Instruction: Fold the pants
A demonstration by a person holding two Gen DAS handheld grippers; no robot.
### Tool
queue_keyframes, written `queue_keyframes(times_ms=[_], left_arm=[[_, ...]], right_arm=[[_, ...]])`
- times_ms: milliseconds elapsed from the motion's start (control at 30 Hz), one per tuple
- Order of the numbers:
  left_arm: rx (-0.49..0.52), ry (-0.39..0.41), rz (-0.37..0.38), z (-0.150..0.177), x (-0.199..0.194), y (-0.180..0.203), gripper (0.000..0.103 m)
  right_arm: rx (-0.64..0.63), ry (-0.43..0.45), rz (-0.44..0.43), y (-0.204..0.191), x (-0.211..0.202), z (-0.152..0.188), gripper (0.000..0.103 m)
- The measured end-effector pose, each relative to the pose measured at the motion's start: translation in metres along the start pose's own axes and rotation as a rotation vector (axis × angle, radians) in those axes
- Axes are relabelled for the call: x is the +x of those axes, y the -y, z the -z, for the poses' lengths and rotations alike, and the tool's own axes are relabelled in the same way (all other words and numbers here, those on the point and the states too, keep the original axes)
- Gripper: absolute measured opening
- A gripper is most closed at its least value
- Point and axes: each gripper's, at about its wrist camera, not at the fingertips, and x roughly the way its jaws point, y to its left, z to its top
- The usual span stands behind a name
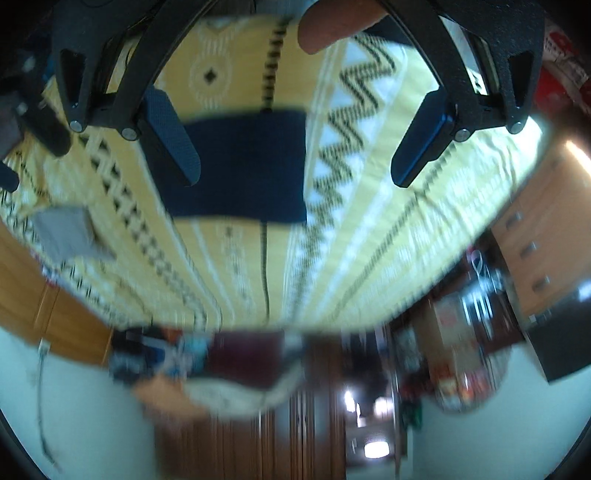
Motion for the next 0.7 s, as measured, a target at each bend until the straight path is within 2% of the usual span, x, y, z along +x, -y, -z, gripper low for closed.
queue_keyframes(times_ms=[67,200,700], left_arm=[[0.012,-0.064,0.001,0.010,0.014,0.004,0.103],[0.020,-0.112,0.015,0.019,0.013,0.013,0.103],[0.065,-0.123,0.055,0.013,0.019,0.022,0.103]], right_arm=[[0.021,-0.053,-0.013,0.005,0.014,0.010,0.103],[0.043,-0.096,-0.008,0.012,0.028,0.020,0.103],[0.059,-0.117,-0.013,0.016,0.039,0.017,0.103]])
